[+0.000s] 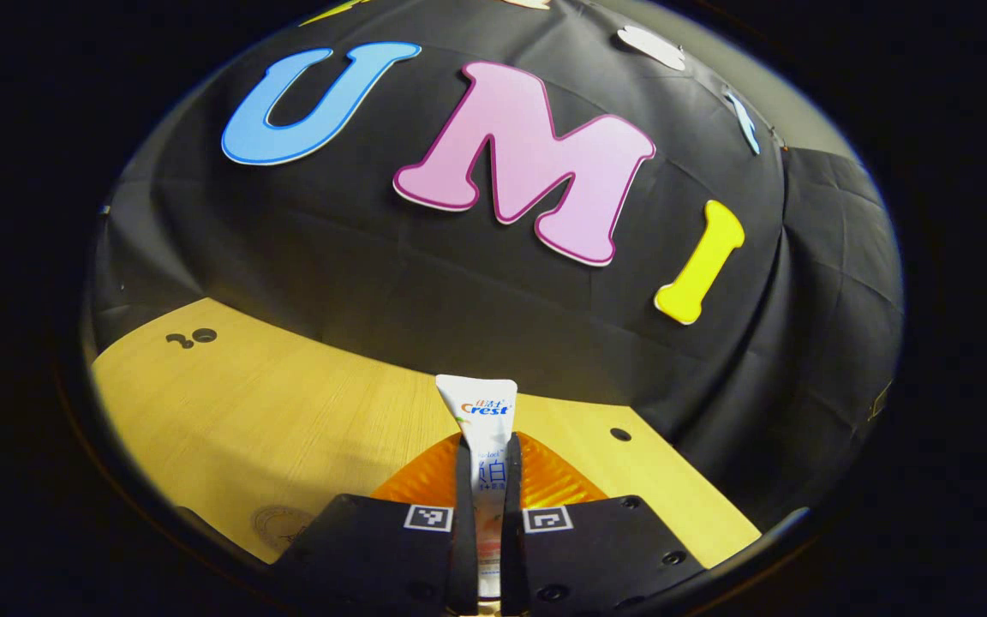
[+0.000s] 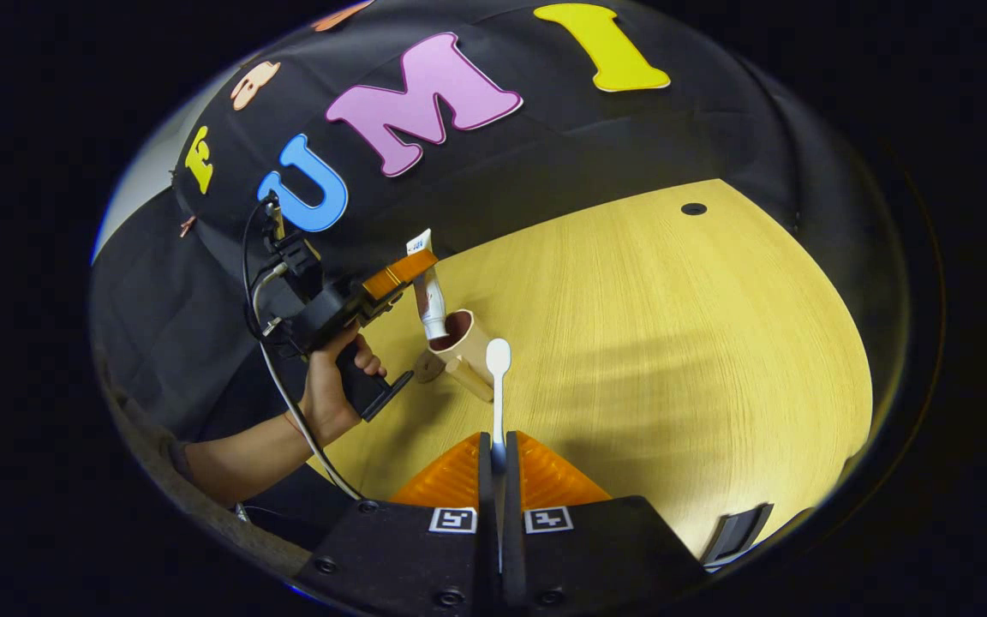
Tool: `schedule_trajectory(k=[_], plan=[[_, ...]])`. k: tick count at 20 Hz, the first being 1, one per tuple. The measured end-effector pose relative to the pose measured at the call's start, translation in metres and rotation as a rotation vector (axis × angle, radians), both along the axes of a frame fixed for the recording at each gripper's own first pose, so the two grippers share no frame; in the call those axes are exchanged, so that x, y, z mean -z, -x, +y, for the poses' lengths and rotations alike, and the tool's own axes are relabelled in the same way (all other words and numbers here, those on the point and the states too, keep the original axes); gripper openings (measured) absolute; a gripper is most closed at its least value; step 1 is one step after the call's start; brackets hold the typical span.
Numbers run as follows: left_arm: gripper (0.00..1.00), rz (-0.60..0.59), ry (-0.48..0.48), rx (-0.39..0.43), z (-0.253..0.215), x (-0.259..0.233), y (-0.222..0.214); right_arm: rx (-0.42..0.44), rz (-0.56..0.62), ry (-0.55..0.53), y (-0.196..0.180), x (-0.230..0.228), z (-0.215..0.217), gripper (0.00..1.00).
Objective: Put the toothbrush and toothpaste on the desktop into the cup, then pick up the cup and place it on the coaster on the desktop.
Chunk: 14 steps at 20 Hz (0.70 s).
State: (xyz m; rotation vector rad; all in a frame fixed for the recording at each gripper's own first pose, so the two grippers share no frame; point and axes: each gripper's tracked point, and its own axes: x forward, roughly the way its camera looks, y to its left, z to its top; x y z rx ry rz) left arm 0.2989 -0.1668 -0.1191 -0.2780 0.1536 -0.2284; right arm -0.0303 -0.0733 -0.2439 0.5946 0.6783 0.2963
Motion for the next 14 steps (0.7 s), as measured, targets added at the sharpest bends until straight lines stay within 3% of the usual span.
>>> schedule_trajectory(k=[4, 8, 14], plan=[[0.15, 0.042, -0.048, 0.005, -0.009, 0.022, 0.001, 0.006, -0.002, -0.012, -0.001, 0.002, -0.008, 0.06], [0.23, 0.077, -0.084, 0.011, -0.012, 0.035, 0.005, 0.021, -0.001, -0.024, -0.003, 0.002, -0.013, 0.06], [0.28, 0.097, -0.058, 0.04, -0.015, 0.039, 0.014, 0.022, -0.001, -0.027, -0.003, 0.002, -0.013, 0.06]])
